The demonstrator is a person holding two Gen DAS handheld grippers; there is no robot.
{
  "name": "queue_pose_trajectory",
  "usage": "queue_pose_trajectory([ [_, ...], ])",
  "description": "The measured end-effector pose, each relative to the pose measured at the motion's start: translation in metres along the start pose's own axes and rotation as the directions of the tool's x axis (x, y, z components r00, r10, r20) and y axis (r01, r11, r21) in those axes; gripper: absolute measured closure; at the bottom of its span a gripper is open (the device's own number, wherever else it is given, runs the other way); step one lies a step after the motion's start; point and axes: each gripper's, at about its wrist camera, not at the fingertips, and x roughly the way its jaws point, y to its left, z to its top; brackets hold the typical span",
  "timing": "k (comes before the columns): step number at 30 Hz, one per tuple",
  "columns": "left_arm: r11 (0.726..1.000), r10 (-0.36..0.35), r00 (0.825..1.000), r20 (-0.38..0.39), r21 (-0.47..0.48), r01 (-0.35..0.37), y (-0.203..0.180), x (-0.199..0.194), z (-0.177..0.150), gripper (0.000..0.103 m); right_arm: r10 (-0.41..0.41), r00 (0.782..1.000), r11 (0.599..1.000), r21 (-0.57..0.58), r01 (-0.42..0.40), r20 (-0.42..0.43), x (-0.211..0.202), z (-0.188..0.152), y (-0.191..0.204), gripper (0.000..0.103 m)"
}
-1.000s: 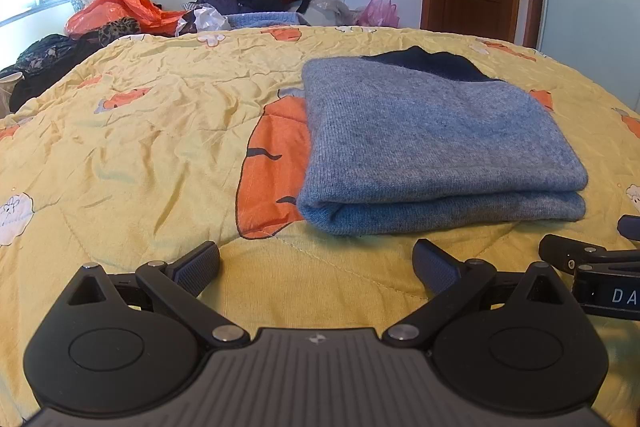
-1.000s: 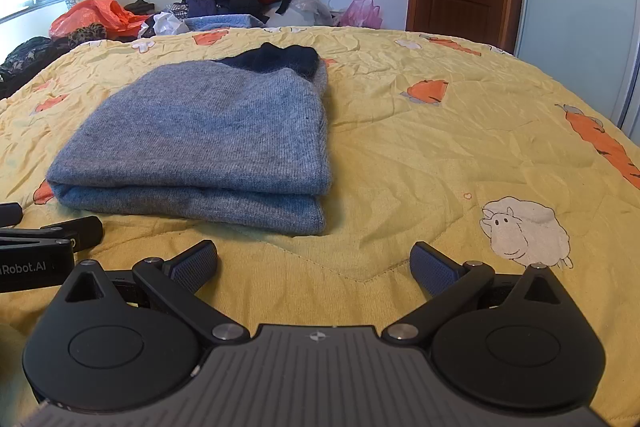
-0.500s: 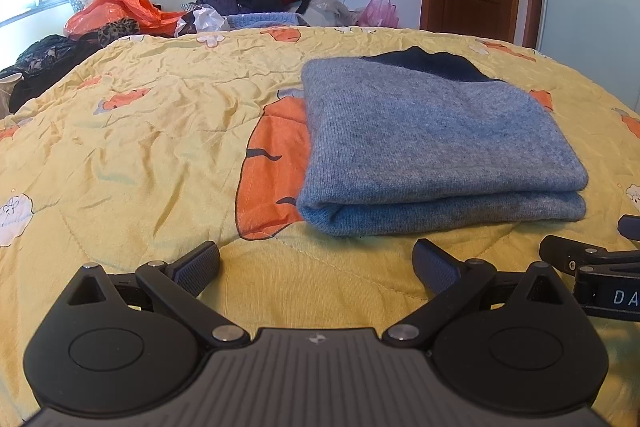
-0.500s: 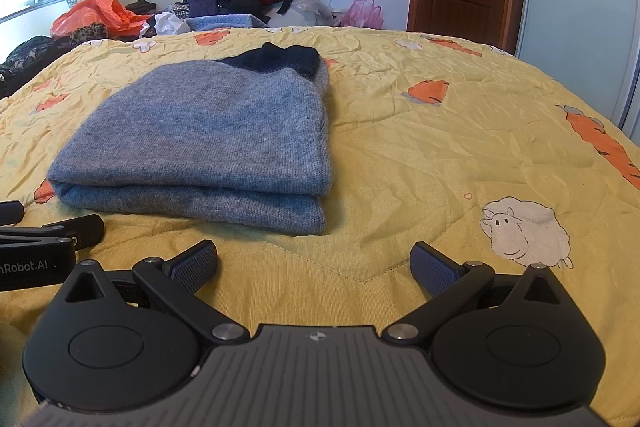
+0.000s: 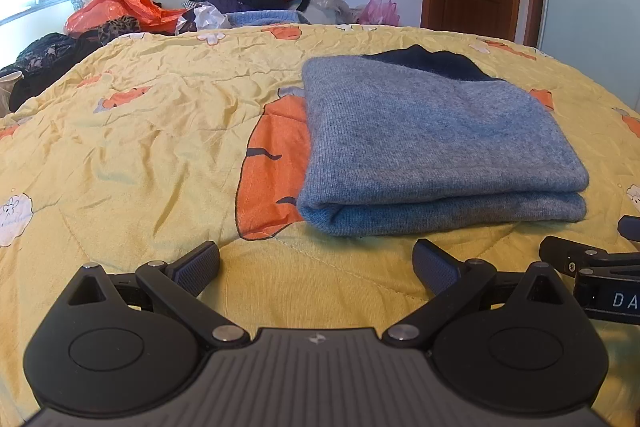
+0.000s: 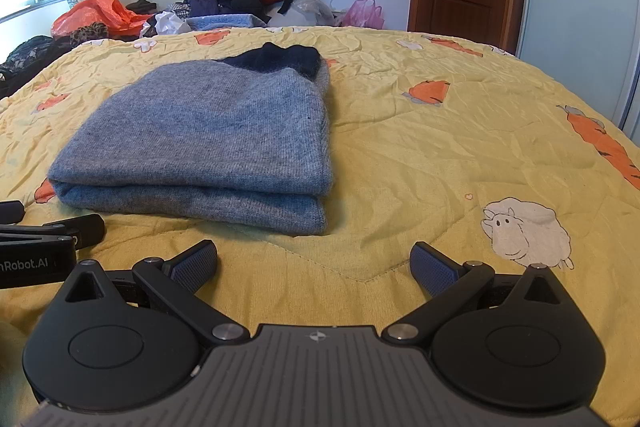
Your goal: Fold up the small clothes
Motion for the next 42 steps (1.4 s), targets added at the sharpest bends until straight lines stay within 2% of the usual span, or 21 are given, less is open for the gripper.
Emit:
queue_pose_trajectory([
  [30, 1.000, -0.004, 1.000, 0.010, 0.003, 0.004, 0.0014, -0.0009, -0.0023, 0.000, 0.003, 1.000, 1.000, -0.001, -0.003, 0.003, -0.0009, -0.0003, 0.0012, 0.000],
  [42, 1.000, -0.018, 0.999, -0.031, 0.006, 0.019, 0.0016, -0.0031, 0.0010, 0.000, 0.002, 1.000, 1.000, -0.001, -0.002, 0.003, -0.0011, -0.0006, 0.0015, 0.000],
])
